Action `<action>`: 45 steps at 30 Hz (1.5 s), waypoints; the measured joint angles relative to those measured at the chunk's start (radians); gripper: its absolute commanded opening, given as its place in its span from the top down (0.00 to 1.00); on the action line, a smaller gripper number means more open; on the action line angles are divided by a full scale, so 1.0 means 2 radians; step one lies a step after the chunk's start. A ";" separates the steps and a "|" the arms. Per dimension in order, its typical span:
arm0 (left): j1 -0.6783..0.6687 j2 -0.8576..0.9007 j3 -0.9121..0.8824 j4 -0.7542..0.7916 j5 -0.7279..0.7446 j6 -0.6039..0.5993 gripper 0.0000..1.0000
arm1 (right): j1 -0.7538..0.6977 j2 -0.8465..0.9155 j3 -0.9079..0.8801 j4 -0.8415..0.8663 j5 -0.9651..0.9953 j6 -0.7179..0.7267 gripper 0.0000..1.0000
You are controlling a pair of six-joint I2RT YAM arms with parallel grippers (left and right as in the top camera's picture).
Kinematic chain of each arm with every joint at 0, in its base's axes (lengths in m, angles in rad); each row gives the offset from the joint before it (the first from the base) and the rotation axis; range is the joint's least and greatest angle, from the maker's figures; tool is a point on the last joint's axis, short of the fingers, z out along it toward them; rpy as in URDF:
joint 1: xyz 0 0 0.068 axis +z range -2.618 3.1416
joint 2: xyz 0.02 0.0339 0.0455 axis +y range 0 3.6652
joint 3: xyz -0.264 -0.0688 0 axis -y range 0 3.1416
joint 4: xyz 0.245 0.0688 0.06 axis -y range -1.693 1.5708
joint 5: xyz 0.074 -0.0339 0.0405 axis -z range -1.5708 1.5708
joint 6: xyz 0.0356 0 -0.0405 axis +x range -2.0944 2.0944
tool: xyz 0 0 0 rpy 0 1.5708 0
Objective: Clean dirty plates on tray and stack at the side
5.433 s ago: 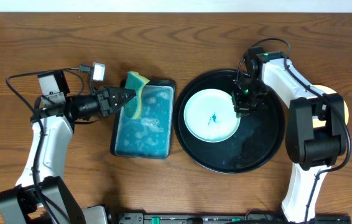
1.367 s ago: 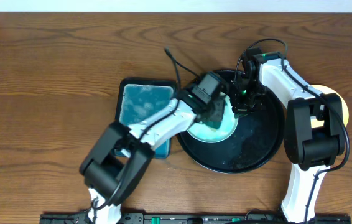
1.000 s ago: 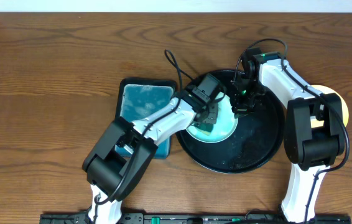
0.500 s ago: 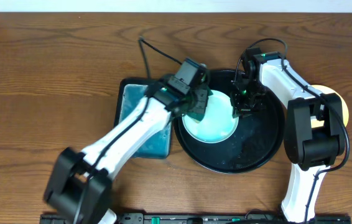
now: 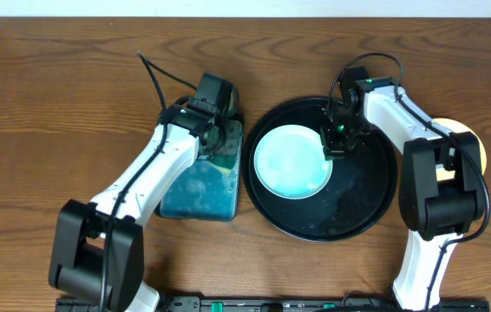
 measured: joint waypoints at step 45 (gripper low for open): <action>0.032 0.050 -0.076 0.062 0.001 0.014 0.93 | 0.047 -0.213 -0.003 -0.015 0.340 -0.008 0.99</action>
